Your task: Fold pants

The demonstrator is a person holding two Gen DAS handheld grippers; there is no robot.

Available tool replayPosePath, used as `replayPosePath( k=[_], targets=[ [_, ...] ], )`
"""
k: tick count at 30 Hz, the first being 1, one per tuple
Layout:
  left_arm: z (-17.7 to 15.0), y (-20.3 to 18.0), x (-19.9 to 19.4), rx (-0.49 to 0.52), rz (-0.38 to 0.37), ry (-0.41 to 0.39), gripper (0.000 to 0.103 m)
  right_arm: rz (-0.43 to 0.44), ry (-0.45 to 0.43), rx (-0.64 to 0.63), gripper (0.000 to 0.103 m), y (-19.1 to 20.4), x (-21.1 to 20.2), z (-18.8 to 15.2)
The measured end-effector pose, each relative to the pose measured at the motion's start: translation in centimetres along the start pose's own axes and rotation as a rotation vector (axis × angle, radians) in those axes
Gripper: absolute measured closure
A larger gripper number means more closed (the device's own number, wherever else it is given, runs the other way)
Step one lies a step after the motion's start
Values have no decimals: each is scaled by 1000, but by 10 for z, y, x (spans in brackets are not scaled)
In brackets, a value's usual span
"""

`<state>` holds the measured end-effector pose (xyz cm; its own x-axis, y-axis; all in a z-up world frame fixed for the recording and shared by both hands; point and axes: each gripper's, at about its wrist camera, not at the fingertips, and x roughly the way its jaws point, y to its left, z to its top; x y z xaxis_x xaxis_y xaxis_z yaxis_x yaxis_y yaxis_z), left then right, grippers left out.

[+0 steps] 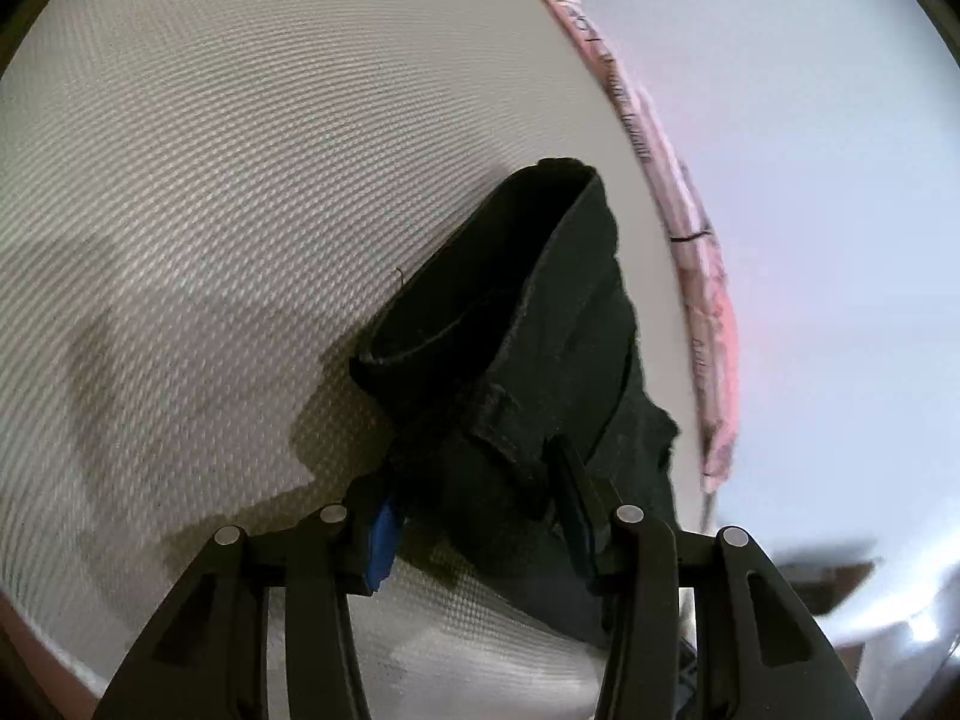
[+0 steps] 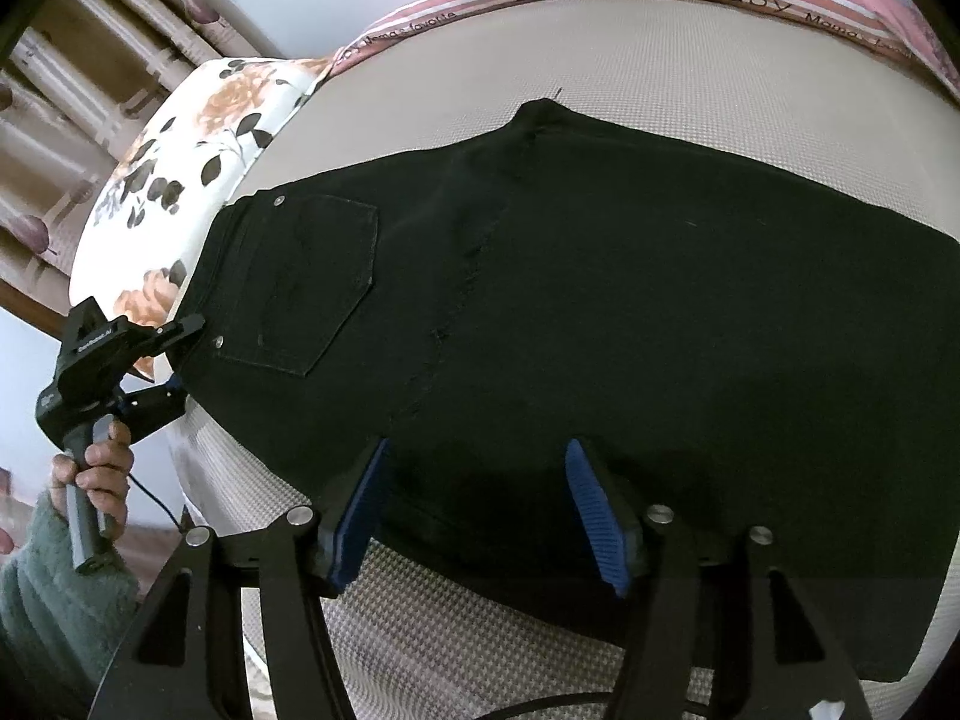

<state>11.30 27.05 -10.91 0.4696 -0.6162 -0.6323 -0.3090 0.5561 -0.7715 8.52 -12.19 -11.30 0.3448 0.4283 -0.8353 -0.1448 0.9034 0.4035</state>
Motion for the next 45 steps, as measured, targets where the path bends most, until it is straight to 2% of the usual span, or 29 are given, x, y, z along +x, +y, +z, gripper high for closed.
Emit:
replayPosePath(
  k=[3, 9, 21, 25, 27, 29, 32, 36, 38, 41, 45],
  targets=[
    [8, 9, -5, -34, -40, -26, 58, -5, 3, -5, 43, 1, 1, 0],
    [18, 10, 0, 15, -67, -19, 58, -10, 3, -3, 42, 3, 2, 0],
    [41, -13, 28, 146, -74, 75, 58, -24, -1, 6, 41, 5, 2, -1],
    [43, -24, 36, 190, -51, 60, 58, -15, -19, 31, 41, 1, -5, 1],
    [40, -28, 36, 223, -19, 46, 62, -19, -34, 41, 41, -3, -10, 2],
    [37, -34, 37, 266, 23, 27, 70, -24, -51, 58, 41, -8, -15, 2],
    [35, -39, 31, 258, 9, 2, 78, -22, -66, 87, 41, -15, -20, 3],
    [28, -57, 16, 308, 27, -20, 80, -20, -89, 105, 41, -22, -28, 3],
    [25, -73, 11, 303, -1, -28, 80, -20, -99, 116, 41, -25, -31, 4],
    [17, -99, 2, 304, -95, -24, 80, -7, -119, 150, 41, -34, -38, 2],
    [-4, -143, 4, 384, -127, -12, 80, 3, -143, 180, 41, -46, -48, 0]
  ],
)
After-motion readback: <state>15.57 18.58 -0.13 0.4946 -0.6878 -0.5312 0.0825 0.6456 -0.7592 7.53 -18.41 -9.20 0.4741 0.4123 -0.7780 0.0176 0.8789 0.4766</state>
